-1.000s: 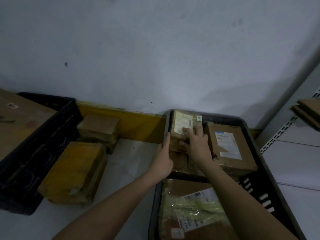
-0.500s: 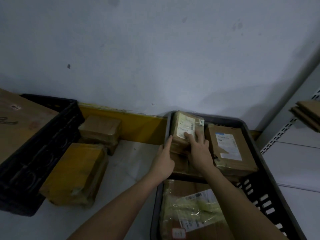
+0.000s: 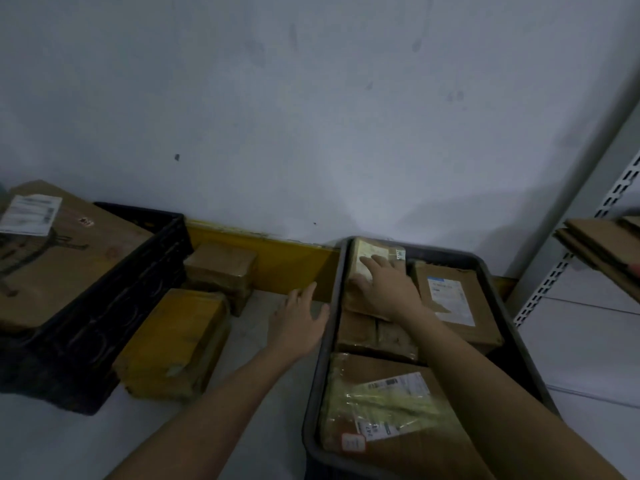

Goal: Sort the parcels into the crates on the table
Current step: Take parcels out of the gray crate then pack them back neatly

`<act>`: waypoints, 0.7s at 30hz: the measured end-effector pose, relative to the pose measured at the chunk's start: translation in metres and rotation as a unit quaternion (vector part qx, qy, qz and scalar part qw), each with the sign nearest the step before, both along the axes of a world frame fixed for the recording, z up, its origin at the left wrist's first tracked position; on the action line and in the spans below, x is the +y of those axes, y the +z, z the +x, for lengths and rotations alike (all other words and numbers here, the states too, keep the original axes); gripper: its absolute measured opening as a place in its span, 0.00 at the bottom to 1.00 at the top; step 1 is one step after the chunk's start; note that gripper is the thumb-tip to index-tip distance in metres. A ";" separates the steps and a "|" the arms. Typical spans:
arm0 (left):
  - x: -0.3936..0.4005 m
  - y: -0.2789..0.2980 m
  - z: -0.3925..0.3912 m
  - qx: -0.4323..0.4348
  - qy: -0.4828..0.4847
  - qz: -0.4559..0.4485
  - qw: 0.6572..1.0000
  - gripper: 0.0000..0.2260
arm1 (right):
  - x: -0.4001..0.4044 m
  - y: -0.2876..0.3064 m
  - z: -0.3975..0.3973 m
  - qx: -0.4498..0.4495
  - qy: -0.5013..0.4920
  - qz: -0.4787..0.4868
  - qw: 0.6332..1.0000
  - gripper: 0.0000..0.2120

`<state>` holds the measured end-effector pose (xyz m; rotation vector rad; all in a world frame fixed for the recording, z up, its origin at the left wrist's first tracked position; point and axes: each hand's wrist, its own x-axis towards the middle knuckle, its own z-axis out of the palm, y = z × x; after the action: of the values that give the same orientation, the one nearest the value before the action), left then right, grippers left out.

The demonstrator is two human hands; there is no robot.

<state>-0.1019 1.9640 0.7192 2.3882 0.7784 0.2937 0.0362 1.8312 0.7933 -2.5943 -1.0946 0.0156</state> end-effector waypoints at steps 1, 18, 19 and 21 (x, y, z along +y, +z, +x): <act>0.009 0.000 -0.011 0.012 0.011 0.013 1.000 0.29 | 0.008 0.003 -0.009 0.003 0.018 0.036 0.999 0.23; 0.170 -0.034 -0.195 0.188 0.194 -0.025 0.963 0.45 | 0.168 -0.071 -0.158 0.226 0.117 -0.023 0.967 0.28; 0.176 -0.039 -0.200 0.192 0.188 -0.032 0.963 0.45 | 0.176 -0.080 -0.163 0.229 0.104 -0.041 0.967 0.30; 0.189 -0.049 -0.209 0.188 0.177 -0.052 0.965 0.46 | 0.191 -0.100 -0.174 0.249 0.089 -0.065 0.962 0.30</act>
<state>-0.3105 2.1529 0.6703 2.2233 1.3654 -0.0648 -0.1377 2.0224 0.6936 -2.3862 -1.1487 0.7597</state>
